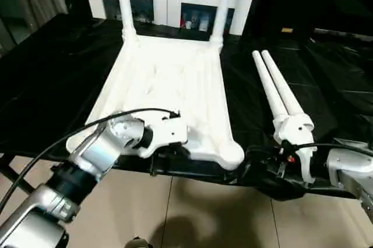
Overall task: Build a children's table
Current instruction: Rotate table base
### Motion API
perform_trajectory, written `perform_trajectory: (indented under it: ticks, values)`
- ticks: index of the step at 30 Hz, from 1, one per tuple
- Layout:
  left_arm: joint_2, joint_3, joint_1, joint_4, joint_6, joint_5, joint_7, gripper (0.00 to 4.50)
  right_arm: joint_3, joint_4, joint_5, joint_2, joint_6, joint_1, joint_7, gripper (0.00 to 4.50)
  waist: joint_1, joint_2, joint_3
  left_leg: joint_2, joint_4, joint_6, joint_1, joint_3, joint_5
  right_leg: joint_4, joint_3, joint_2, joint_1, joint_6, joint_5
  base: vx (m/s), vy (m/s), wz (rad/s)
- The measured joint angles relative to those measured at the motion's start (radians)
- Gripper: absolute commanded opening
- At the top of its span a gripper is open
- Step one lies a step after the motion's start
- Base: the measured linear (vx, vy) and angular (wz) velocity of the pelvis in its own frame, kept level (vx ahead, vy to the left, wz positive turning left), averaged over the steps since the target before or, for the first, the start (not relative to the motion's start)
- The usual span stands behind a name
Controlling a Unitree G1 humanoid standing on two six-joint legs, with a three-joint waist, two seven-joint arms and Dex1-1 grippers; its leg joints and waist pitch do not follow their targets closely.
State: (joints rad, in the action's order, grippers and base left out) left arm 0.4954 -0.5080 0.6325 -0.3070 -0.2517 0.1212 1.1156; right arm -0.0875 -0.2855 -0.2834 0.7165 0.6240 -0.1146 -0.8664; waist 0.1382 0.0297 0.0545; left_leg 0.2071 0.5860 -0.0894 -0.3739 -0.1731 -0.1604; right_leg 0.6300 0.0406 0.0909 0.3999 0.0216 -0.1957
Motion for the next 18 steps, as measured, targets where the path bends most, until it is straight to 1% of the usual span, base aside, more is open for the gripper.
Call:
perform_trajectory:
  ticks: [2,4,8,10,12,16,18]
  values:
    - [0.000,0.000,0.009,-0.030,0.003,0.012,-0.025,0.00,0.000,-0.011,0.003,-0.001,0.000,0.003,0.013,0.04,0.000,-0.006,-0.003,0.000,0.000,0.000,0.000,0.000,0.000,0.000,0.000,0.000,0.000,0.000,0.000,0.000,0.000,0.00]
    - [0.000,0.000,0.009,-0.045,0.002,0.012,-0.031,0.00,0.000,-0.015,0.003,-0.002,0.000,0.005,0.020,0.04,0.001,-0.010,-0.005,0.000,0.000,0.000,0.000,0.000,0.000,0.000,0.000,0.000,0.000,0.000,0.000,0.000,0.000,0.00]
    - [-0.040,0.000,0.020,-0.096,0.038,0.028,-0.086,0.00,0.004,-0.018,0.012,-0.023,0.000,0.006,0.063,0.04,0.005,-0.016,-0.005,0.000,0.000,0.000,-0.001,0.000,0.000,0.000,0.000,0.000,0.000,0.000,0.000,0.000,0.000,0.00]
    - [-0.060,0.007,0.027,-0.121,0.048,0.031,-0.120,0.00,0.004,-0.017,0.019,-0.030,-0.001,0.006,0.080,0.04,0.005,-0.017,-0.005,0.000,0.000,0.000,-0.001,0.000,0.000,0.000,0.000,0.000,0.000,0.000,0.000,0.000,0.000,0.00]
    - [-0.093,0.031,0.030,-0.149,0.056,0.030,-0.161,0.00,0.014,-0.017,0.021,-0.037,-0.001,0.006,0.101,0.04,0.004,-0.017,-0.005,0.000,0.001,0.000,-0.001,0.000,0.000,0.000,0.000,0.000,0.000,0.000,0.000,0.000,0.000,0.00]
    - [-0.152,0.059,0.033,-0.195,0.079,0.027,-0.243,0.00,0.053,-0.013,0.028,-0.050,0.000,0.001,0.145,0.04,0.003,-0.016,-0.005,0.000,0.001,0.000,-0.001,0.000,0.000,0.000,0.000,0.000,0.000,0.000,0.000,0.000,0.000,0.00]
    - [-0.159,0.059,0.033,-0.213,0.091,0.029,-0.275,0.00,0.063,0.002,0.053,-0.063,0.000,-0.010,0.190,0.04,-0.001,-0.016,-0.005,0.000,0.001,0.000,-0.001,0.000,0.000,0.000,0.000,0.000,0.000,0.000,0.000,0.000,0.000,0.00]
